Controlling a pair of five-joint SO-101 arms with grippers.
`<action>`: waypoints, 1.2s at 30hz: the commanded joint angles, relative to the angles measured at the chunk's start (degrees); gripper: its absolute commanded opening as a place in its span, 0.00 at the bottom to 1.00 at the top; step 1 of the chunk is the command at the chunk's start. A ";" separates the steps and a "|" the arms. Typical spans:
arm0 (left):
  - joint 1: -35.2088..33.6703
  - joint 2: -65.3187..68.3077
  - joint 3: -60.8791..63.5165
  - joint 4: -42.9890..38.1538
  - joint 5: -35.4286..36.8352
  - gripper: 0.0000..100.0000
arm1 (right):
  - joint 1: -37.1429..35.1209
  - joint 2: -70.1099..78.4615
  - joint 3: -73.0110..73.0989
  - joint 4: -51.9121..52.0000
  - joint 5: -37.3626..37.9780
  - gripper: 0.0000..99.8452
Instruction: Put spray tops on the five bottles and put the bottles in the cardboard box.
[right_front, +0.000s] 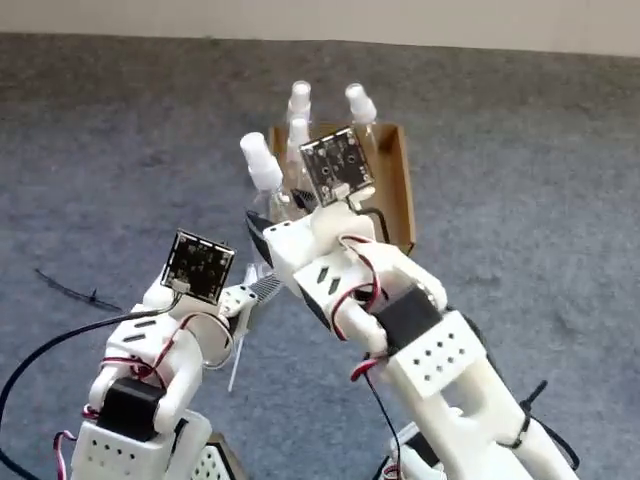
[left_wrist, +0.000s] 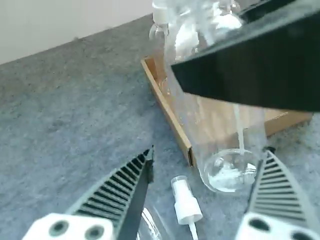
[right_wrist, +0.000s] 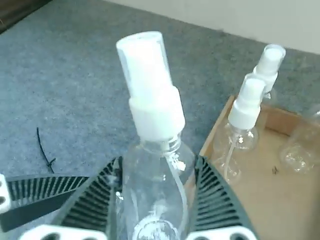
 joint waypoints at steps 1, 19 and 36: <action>-0.92 -0.13 -0.13 -1.85 -0.26 0.29 | -0.57 -5.93 -3.91 2.95 -0.35 0.01; -1.01 -0.66 0.57 -1.58 -0.35 0.29 | 22.29 1.89 2.15 -15.69 4.40 0.01; -1.01 -0.66 1.54 -1.85 -0.44 0.29 | 23.78 16.75 14.20 -42.86 8.97 0.01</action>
